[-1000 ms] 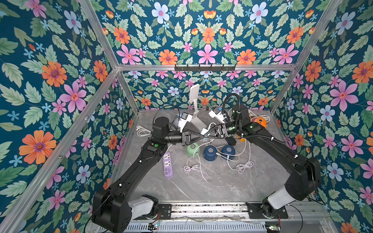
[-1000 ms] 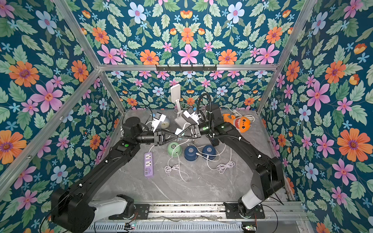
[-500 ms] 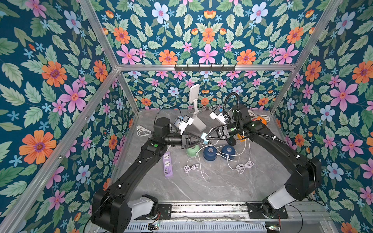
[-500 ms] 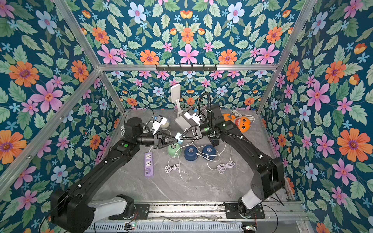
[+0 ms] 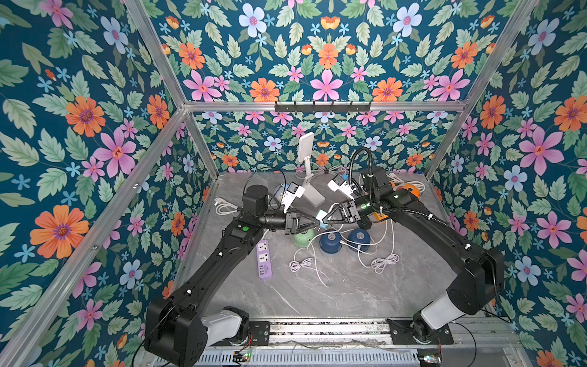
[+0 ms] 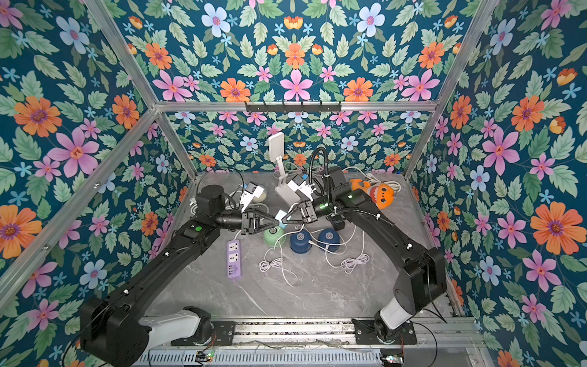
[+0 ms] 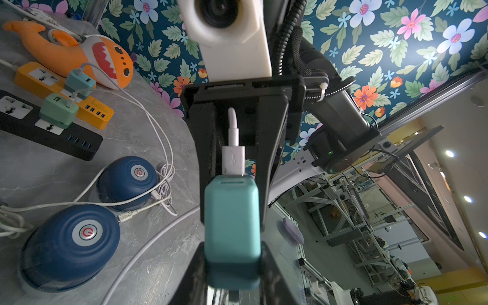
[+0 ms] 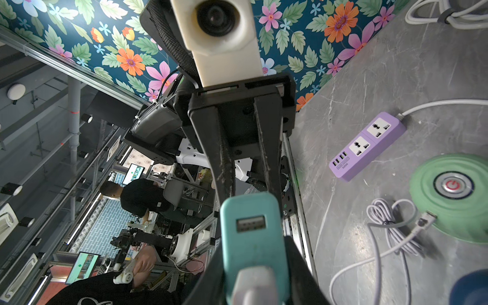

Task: Charge the cordless meat grinders
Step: Pick up the plug from the center of the board, then insert the plug into the socket.

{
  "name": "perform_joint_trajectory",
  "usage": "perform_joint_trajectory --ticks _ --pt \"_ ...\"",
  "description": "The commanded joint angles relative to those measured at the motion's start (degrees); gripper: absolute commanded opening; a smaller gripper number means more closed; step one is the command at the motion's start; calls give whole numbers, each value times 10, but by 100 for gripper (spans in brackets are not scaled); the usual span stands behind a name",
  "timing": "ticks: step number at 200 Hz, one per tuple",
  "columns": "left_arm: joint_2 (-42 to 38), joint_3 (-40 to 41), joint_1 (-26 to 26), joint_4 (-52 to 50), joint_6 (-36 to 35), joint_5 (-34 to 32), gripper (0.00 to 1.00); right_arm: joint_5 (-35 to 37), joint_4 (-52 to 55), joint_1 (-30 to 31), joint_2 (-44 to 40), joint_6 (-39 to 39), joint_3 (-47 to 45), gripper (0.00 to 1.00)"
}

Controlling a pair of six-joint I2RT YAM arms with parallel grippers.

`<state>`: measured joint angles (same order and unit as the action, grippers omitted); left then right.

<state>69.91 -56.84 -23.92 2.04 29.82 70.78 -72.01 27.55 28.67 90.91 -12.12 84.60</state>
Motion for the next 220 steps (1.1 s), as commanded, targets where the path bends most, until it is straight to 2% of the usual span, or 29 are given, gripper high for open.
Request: perform_joint_trajectory --ticks 1,19,31,44,55,73,92,108,126,141,154,175,193,220 --pt "-1 1 0 -8 -15 -13 4 -20 0 2 1 -7 8 22" --pt "-1 0 0 -13 -17 -17 6 -20 1 3 1 -7 9 15" --pt "0 -1 0 -18 -20 -23 11 -20 -1 3 -1 -9 8 8" --pt "-1 -5 0 -29 -27 -36 27 -16 -7 4 -4 -13 4 4" --pt "0 -10 1 -44 -36 -52 52 -8 -8 5 -7 -15 2 2" --pt "-5 -17 12 -69 -43 -93 66 21 -1 5 -14 -13 -5 0" --pt "-26 -16 51 -116 -34 -204 68 83 22 5 -21 -5 -12 0" --pt "-60 -6 78 -174 -11 -366 68 167 32 12 -28 -11 -23 0" --pt "-96 29 79 -233 14 -554 68 325 50 51 -34 -15 -24 0" --pt "-124 89 79 -247 43 -664 68 470 46 109 -36 -21 -25 0" --pt "-156 163 79 -220 71 -705 68 576 25 155 -33 -43 -30 0" --pt "-210 251 80 -202 119 -761 68 667 -5 203 -13 -76 -33 0" --pt "-262 319 79 -178 162 -771 68 693 -29 227 5 -93 -35 0" --pt "-292 387 79 -128 199 -725 68 690 -29 241 36 -112 -16 0"
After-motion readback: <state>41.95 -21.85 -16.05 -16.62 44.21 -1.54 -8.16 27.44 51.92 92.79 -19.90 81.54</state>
